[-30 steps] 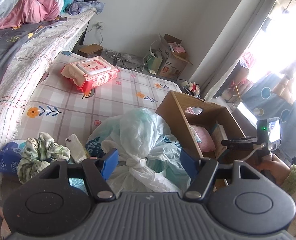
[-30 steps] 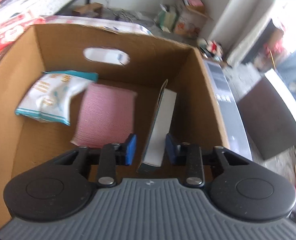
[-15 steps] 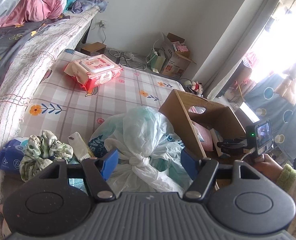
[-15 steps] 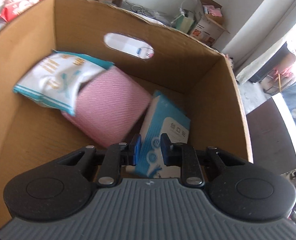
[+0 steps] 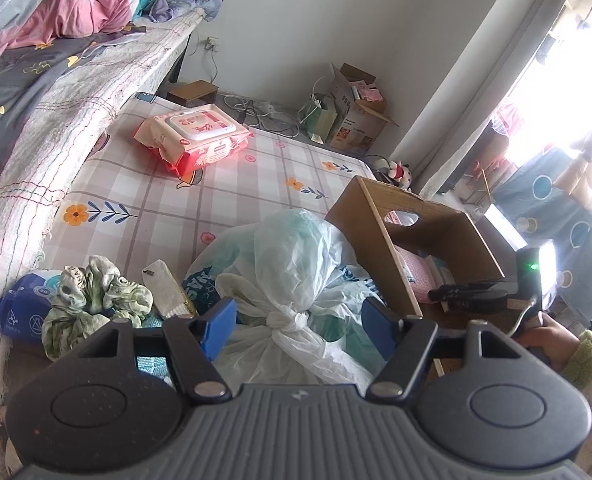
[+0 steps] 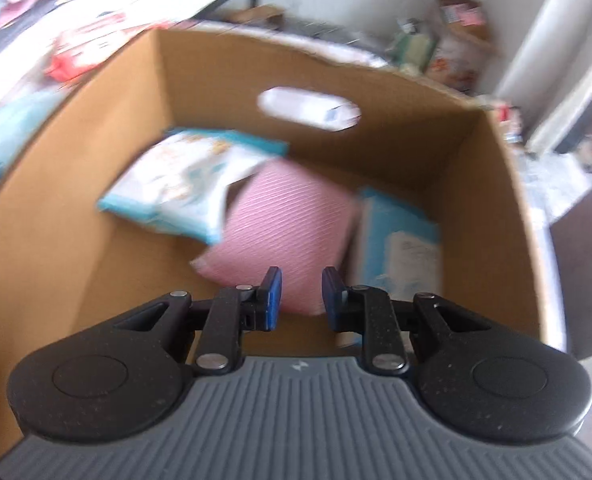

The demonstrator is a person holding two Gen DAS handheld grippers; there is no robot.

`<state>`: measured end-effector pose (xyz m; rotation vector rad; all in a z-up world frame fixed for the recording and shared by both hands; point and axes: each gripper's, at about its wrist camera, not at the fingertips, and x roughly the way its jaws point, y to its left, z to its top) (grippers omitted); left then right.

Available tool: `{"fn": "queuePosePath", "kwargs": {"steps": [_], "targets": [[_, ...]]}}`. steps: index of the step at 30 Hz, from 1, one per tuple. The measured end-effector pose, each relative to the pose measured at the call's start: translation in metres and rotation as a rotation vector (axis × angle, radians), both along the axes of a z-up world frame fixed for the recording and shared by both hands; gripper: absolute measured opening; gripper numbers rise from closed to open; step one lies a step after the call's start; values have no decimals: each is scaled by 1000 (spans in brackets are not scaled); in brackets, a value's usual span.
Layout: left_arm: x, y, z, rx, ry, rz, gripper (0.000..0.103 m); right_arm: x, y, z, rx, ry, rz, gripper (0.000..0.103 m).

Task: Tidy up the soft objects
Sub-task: 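Push the upright bandage box flat inside the cardboard box with the right tool, then move the right tool over the pile to the pink plush toy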

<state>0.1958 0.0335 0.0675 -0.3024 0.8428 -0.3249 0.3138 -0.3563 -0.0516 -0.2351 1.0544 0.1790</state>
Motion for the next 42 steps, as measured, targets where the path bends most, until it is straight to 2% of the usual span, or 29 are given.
{"fn": "queuePosePath", "kwargs": {"steps": [3,8,13,18,20,22,24,28,32,35,38,42], "targets": [[0,0,0,-1,1,-1,71,7,10,-14,-62,35,34,21],[-1,-1,-1,1,7,-2,71,27,15,-28,-146,-9,53,21],[-1,1,-1,-4,3,1,71,24,3,-20,-79,23,17,24],[2,2,-3,-8,9,2,71,1,-17,-5,49,129,-27,29],[2,2,-3,-9,8,1,71,-4,-22,-8,41,174,-35,30],[1,2,-2,-9,5,0,73,-4,-25,-17,-14,193,-61,30],[-3,2,-2,-9,2,0,76,2,-29,-26,-47,193,-103,30],[-14,4,-1,3,0,-3,81,15,-33,-28,-55,130,-143,31],[-26,11,-2,3,-5,16,85,19,-26,-26,-92,71,-128,31],[-34,14,-5,7,-1,21,87,21,-24,-27,-111,61,-120,35],[-43,17,-7,14,-1,32,89,9,-24,-23,-117,57,-117,52],[-61,24,-7,31,-47,56,92,-18,-22,-2,-102,24,-121,66]]}}
